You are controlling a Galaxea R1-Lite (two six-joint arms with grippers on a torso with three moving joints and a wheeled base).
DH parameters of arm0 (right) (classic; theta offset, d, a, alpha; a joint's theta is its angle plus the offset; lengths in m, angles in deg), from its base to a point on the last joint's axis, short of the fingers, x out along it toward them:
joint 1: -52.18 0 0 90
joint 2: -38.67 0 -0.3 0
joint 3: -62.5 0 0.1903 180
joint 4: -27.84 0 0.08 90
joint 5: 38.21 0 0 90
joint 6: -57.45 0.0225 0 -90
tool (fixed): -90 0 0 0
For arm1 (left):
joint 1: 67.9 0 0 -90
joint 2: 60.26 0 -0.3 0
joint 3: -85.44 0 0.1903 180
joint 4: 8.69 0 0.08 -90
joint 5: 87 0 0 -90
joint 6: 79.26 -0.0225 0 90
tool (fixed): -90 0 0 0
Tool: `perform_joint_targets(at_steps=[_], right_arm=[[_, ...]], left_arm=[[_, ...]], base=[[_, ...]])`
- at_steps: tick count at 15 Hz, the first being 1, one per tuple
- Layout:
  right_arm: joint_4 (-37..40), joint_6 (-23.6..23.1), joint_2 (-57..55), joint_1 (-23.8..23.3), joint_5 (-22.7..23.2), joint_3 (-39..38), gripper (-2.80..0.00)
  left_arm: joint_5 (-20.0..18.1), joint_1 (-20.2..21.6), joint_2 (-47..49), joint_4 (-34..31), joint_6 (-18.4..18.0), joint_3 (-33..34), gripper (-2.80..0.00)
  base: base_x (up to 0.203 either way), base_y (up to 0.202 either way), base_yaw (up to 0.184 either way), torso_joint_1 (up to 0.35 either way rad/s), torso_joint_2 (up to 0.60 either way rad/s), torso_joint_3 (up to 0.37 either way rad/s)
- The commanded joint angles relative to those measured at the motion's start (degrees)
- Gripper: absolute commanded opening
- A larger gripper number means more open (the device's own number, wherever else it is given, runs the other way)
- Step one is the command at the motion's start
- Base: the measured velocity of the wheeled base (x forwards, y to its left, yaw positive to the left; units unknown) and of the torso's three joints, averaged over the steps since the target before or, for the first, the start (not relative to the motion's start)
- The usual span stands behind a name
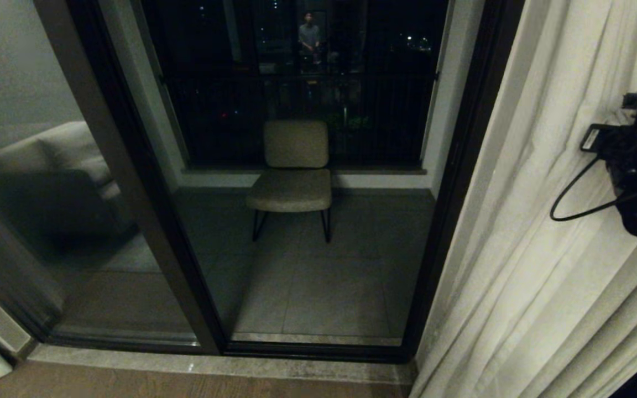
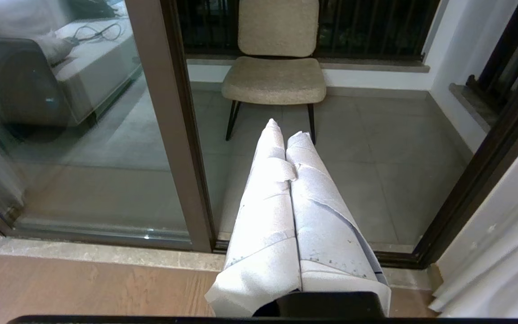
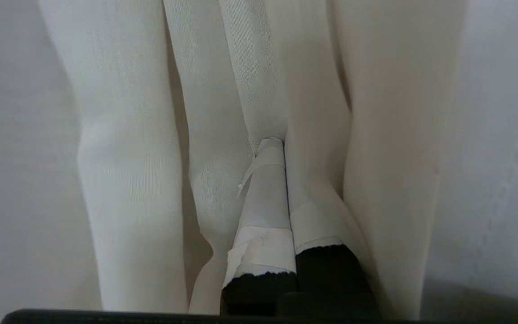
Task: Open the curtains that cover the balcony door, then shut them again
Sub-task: Pull the inner curtains open on both sides
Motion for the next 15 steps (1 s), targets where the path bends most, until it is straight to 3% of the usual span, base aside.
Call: perform_joint_targets(at_steps=[1, 15], right_arm=[[-0.2, -0.2, -0.8, -3.0, -0.1, 0.9, -2.80], [0.4, -4.8, -4.4, -12.0, -0.1, 7.1, -2.80]], left_arm=[[0.0, 0.0, 0.0, 0.0, 0.0, 0.0, -2.80], [0.0, 0.0, 0.0, 0.0, 0.0, 0.0, -2.80]], base=[[0.000, 0.000, 0.000, 0.000, 0.00, 0.000], [0.000, 0.000, 0.000, 0.000, 0.00, 0.000]])
